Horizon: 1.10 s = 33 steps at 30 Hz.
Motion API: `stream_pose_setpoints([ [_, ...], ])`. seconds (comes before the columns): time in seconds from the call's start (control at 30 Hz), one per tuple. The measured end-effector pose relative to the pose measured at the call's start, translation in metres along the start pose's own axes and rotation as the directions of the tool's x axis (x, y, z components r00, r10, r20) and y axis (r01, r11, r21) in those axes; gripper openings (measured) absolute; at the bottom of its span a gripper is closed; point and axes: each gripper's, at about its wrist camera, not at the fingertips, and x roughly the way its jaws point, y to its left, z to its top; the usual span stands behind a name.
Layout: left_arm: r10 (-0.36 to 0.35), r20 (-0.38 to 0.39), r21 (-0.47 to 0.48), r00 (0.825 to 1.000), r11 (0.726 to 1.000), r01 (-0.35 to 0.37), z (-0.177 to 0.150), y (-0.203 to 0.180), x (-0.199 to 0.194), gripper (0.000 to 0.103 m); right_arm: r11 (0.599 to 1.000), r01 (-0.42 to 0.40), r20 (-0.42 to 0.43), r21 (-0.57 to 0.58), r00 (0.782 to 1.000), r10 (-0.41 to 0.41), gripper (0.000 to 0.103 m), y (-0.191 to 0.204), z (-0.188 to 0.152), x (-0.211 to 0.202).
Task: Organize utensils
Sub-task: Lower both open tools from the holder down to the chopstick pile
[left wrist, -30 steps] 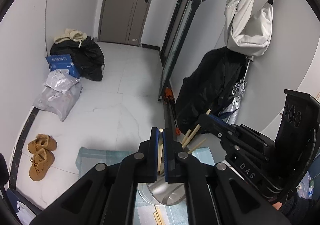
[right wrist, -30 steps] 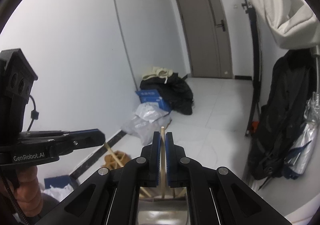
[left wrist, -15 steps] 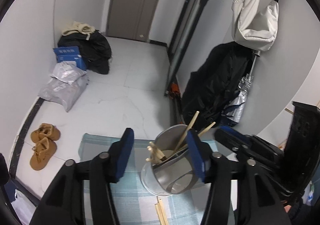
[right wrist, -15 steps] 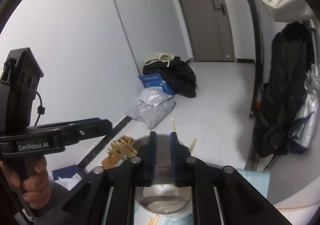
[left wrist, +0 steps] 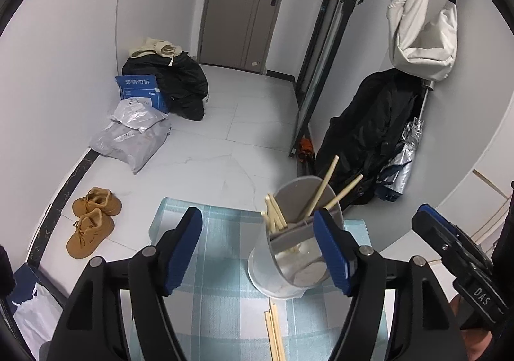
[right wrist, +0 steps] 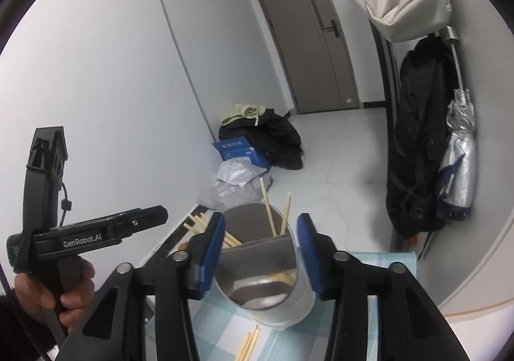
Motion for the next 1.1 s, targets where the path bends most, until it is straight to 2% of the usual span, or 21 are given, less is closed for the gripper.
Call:
stream_pose_setpoints([
  [0.13, 0.025, 0.015, 0.01, 1.0, 1.0, -0.025, -0.012, -0.001, -0.005, 0.067, 1.0, 0.004, 0.004, 0.014, 1.0, -0.004, 0.056, 0.001, -0.012, -0.009],
  [0.27, 0.048, 0.037, 0.003, 0.998, 0.999, -0.048, -0.027, -0.001, -0.008, 0.079, 1.0, 0.013, 0.0, 0.017, 1.0, -0.013, 0.059, 0.002, -0.027, -0.016],
  [0.43, 0.068, 0.064, 0.007, 0.996, 0.998, -0.068, -0.041, 0.002, -0.011, 0.08, 0.999, 0.025, -0.012, 0.025, 1.0, -0.025, 0.068, 0.004, -0.05, -0.022],
  [0.6, 0.087, 0.086, 0.011, 0.992, 0.996, -0.088, -0.055, 0.004, -0.01, 0.083, 0.999, 0.038, -0.034, 0.032, 0.999, -0.037, 0.071, 0.003, -0.07, -0.021],
  [0.67, 0.089, 0.084, 0.012, 0.993, 0.996, -0.09, -0.062, 0.005, -0.007, 0.084, 0.999, 0.043, -0.043, 0.03, 0.998, -0.041, 0.072, 0.004, -0.077, -0.021],
  [0.73, 0.089, 0.079, 0.007, 0.993, 0.996, -0.09, -0.069, 0.008, -0.004, 0.084, 0.998, 0.052, -0.049, 0.028, 0.998, -0.05, 0.078, 0.006, -0.084, -0.02],
  [0.93, 0.125, 0.061, -0.024, 0.99, 0.992, -0.124, -0.092, 0.022, 0.01, 0.084, 0.997, 0.069, -0.089, 0.032, 0.994, -0.066, 0.079, 0.005, -0.105, -0.013],
  [1.1, 0.143, 0.016, -0.031, 0.99, 0.989, -0.142, -0.111, 0.035, 0.026, 0.084, 0.996, 0.082, -0.166, 0.042, 0.983, -0.074, 0.079, 0.001, -0.125, -0.001],
])
